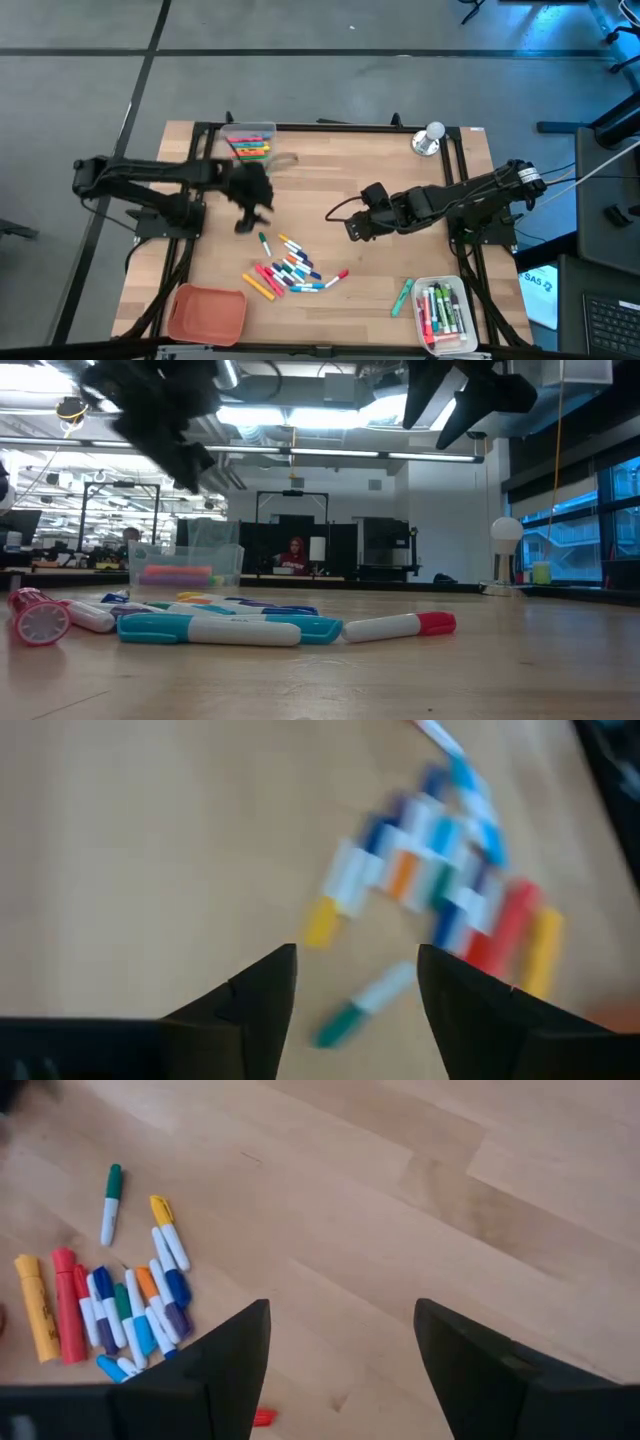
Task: Pick & Place Markers
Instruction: Put the middle center red pen into the transparent bin
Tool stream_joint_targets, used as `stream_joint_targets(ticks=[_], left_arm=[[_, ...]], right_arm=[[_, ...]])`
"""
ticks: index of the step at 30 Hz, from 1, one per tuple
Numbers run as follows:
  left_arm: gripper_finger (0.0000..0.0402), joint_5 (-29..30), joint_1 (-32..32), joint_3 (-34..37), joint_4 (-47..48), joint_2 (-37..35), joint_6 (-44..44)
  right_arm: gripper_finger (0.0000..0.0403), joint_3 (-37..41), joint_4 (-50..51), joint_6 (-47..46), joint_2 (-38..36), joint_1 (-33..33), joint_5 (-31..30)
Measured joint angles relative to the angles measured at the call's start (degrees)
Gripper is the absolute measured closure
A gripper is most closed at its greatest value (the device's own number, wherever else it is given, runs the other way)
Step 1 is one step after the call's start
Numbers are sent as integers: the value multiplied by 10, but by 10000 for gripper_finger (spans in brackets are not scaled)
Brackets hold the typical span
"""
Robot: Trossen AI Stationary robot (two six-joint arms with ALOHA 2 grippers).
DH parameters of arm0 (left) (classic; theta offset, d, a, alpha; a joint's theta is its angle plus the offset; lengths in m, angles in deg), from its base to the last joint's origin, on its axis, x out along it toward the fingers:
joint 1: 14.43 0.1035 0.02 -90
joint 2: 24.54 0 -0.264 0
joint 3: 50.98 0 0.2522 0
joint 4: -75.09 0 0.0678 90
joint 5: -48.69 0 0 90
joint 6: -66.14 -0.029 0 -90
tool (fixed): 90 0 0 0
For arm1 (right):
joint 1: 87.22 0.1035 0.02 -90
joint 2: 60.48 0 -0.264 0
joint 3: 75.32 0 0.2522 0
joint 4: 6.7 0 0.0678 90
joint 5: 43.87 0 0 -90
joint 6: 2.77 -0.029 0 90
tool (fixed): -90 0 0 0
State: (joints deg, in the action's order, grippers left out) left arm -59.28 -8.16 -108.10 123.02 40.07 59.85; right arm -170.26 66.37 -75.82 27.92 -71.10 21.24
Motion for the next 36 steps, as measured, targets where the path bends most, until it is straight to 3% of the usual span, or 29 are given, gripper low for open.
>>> stream_joint_targets(ticks=[7,13,21,34,36], left_arm=[[220,25,-178,8,-3,12,41],[234,92,-263,8,-60,68,41],[255,85,-306,9,-139,150,73],[292,78,-325,9,-144,236,86],[296,99,-330,7,-152,249,86]], right_arm=[[156,0,-2,7,0,0,-1],[156,0,-14,31,0,-1,-9],[156,0,-15,32,0,-1,-9],[156,0,-17,65,0,1,-5],[156,0,-17,72,0,1,-5]])
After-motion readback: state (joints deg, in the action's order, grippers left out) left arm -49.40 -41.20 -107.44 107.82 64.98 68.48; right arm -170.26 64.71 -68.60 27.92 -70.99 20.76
